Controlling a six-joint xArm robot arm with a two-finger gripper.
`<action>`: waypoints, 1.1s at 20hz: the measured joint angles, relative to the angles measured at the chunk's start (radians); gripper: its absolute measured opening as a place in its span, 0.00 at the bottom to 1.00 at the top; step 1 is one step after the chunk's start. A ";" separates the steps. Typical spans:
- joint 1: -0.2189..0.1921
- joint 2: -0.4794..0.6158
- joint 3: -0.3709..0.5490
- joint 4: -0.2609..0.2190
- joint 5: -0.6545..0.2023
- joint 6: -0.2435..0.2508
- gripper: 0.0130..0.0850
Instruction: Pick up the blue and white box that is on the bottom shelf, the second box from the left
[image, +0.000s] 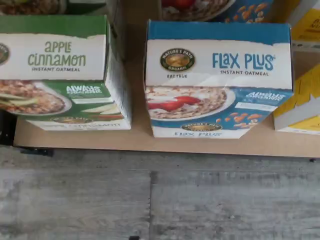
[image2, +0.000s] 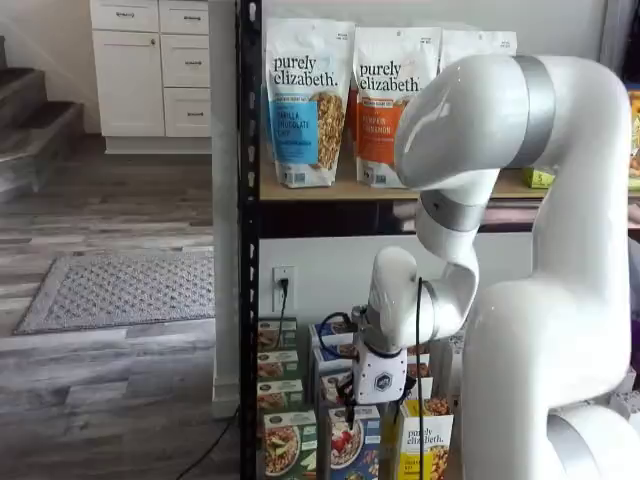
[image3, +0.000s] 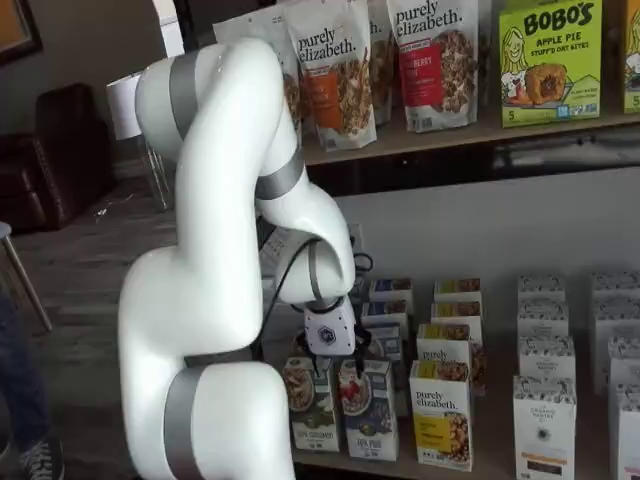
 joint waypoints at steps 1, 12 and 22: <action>-0.003 0.011 -0.009 -0.007 -0.002 0.004 1.00; -0.025 0.117 -0.099 0.012 -0.042 -0.037 1.00; -0.029 0.180 -0.161 -0.044 -0.050 0.014 1.00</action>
